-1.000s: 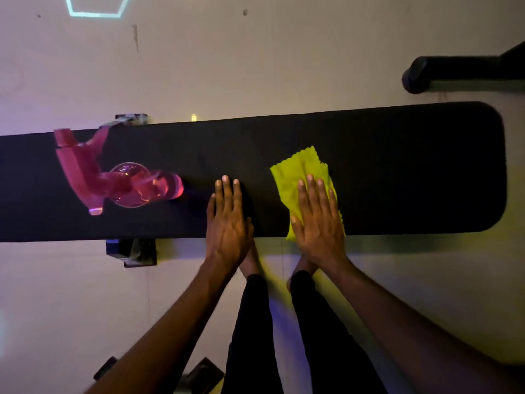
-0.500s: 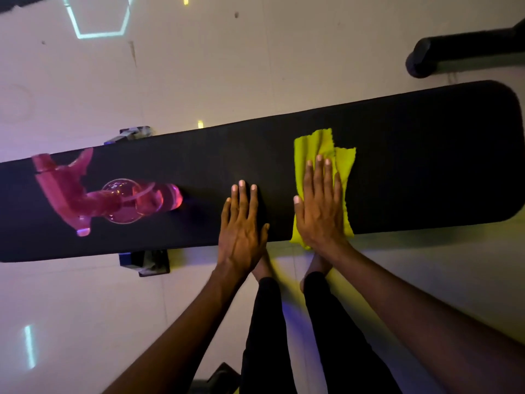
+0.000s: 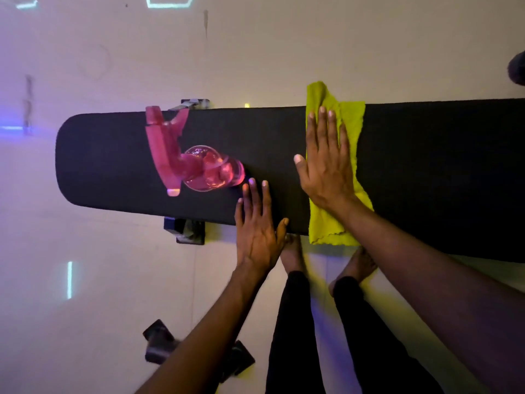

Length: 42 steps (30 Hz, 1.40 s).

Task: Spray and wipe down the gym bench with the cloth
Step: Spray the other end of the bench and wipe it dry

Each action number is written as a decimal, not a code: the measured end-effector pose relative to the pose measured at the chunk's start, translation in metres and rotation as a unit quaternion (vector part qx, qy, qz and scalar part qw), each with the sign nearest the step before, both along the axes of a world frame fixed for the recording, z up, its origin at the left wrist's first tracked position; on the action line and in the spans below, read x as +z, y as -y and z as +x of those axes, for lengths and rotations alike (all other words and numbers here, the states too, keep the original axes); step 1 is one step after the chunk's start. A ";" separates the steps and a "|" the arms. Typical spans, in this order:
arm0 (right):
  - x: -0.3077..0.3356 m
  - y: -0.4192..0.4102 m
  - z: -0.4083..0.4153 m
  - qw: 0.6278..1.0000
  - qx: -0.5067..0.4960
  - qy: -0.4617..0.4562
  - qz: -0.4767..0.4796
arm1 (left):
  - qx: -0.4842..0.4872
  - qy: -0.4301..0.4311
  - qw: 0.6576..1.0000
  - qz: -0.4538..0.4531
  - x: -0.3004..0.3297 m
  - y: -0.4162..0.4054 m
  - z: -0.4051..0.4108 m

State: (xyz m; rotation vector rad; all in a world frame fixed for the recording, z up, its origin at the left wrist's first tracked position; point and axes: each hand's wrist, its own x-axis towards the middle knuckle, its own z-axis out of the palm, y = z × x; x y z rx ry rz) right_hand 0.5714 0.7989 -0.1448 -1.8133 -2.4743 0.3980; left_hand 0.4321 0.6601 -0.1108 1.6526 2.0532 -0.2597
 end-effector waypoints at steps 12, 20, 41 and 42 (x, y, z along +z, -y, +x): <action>-0.001 0.032 0.031 0.998 -0.067 0.005 0.013 | -0.002 0.028 1.000 -0.005 -0.002 0.008 -0.012; -0.008 0.084 0.022 0.982 0.188 0.004 -0.006 | -0.030 0.039 0.999 0.001 0.000 0.011 -0.025; -0.005 0.072 0.070 0.978 0.204 0.052 -0.003 | -0.041 0.040 0.998 -0.007 -0.001 0.013 -0.028; -0.003 0.062 0.076 0.984 0.166 0.060 -0.007 | -0.041 0.041 0.998 -0.011 -0.001 0.013 -0.027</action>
